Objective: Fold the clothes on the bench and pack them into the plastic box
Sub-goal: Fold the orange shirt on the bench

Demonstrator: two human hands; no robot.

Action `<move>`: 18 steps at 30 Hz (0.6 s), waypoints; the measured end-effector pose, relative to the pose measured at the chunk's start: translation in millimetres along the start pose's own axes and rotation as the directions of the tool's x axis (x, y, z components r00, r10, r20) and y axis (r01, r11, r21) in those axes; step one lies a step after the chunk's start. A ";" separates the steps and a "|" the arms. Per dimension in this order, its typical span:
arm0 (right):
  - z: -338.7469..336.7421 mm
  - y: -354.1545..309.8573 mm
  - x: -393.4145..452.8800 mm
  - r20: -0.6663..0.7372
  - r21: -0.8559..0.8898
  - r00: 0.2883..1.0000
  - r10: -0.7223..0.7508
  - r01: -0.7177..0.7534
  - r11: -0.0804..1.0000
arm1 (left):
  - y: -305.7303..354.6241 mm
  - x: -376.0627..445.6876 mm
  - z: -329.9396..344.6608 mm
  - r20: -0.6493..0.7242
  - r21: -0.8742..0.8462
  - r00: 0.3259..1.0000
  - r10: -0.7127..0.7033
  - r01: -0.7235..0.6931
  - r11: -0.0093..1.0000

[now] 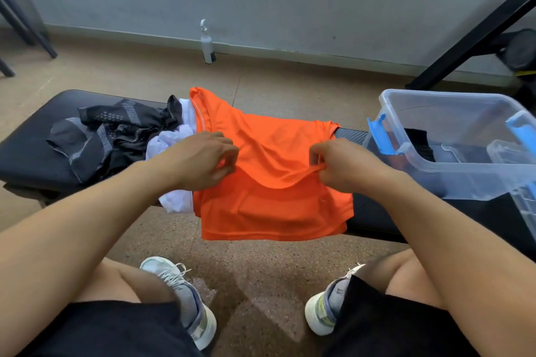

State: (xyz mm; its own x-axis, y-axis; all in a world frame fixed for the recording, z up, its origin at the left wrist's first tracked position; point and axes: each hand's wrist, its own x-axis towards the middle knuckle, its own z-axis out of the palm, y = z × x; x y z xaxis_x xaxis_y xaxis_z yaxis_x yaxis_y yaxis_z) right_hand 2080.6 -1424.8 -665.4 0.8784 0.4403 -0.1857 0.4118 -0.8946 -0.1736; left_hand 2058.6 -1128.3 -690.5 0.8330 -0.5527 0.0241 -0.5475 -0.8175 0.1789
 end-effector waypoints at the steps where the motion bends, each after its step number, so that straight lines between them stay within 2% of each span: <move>1: -6.2 -0.6 -3.4 -0.031 0.028 1.000 0.002 -0.002 1.000 | 2.6 -2.0 -6.4 -0.011 -0.086 0.999 -0.045 0.044 0.995; 4: -21.5 -2.0 -14.1 -0.062 0.096 0.998 0.006 0.000 0.995 | 9.7 -7.7 -25.3 -0.013 -0.337 0.990 -0.139 0.126 0.933; 7: -30.0 -0.9 -20.8 0.027 0.074 1.000 0.014 -0.016 0.997 | 16.7 -10.0 -41.4 -0.011 -0.421 0.992 -0.124 0.108 0.901; 10: -31.5 0.3 -24.3 0.224 0.017 0.974 0.032 -0.037 0.999 | 15.1 -11.7 -44.0 0.168 -0.411 0.979 -0.119 0.180 0.894; 14: -19.3 -4.1 -22.2 0.425 -0.063 0.905 0.010 0.019 0.998 | 15.3 -12.9 -31.1 0.487 -0.306 0.869 -0.085 0.261 0.916; 18: -13.0 -12.7 -23.7 0.690 -0.133 0.723 0.026 0.092 0.987 | 23.0 -8.8 -18.9 0.663 -0.251 0.742 -0.100 0.347 0.904</move>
State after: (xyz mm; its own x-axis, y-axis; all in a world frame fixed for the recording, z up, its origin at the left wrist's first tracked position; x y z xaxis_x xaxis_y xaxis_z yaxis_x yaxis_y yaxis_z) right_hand 2057.7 -1424.9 -646.3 0.4787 0.3479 -0.8061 0.5192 -0.8526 -0.0597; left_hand 2040.1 -1139.2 -667.9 0.6203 -0.4356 -0.6523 -0.1863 -0.8896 0.4169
